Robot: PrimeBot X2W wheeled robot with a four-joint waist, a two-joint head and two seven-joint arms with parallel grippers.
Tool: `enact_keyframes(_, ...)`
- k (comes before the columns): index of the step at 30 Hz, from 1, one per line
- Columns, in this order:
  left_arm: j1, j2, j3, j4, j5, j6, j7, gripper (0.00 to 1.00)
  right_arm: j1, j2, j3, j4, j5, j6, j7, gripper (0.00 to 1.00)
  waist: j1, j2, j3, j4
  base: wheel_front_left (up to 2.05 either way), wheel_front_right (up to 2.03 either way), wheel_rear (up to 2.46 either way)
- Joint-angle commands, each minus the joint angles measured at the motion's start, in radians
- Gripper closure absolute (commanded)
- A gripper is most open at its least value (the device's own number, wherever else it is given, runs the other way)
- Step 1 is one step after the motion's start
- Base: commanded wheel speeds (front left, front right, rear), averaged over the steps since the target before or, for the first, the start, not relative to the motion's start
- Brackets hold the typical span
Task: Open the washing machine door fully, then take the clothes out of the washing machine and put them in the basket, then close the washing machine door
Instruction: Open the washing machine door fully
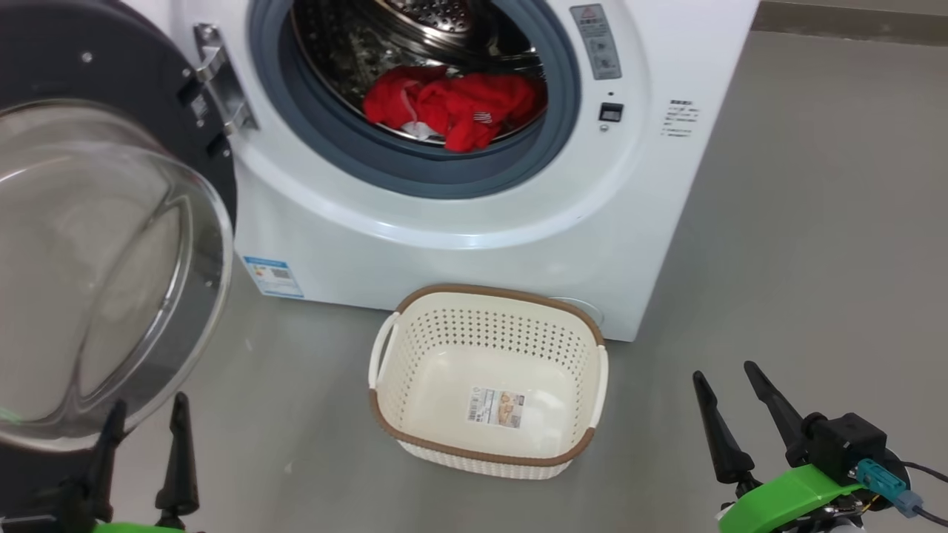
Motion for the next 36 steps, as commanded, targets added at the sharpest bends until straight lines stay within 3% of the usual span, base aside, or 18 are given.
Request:
enact_keyframes(1, -0.007, 0.03, 0.022, -0.034, -0.007, -0.005, -0.005, 0.0, 0.003, -0.007, 0.015, -0.029, 0.015, 0.006, -0.007, 0.0, 0.0, 0.0, -0.007, -0.03, 0.0, 0.0, 0.0)
enact_keyframes(22, 0.05, 0.027, -0.116, -0.116, -0.063, -0.006, -0.005, 0.0, -0.001, -0.002, -0.034, -0.062, 0.02, 0.006, -0.007, 0.0, 0.0, 0.0, 0.023, -0.226, 0.0, 0.0, 0.0)
enact_keyframes(36, 0.045, 0.029, -0.139, -0.129, -0.087, -0.006, -0.005, 0.0, 0.002, 0.004, -0.062, -0.079, 0.015, 0.006, -0.007, 0.0, 0.0, 0.0, 0.034, -0.292, 0.0, 0.0, 0.0)
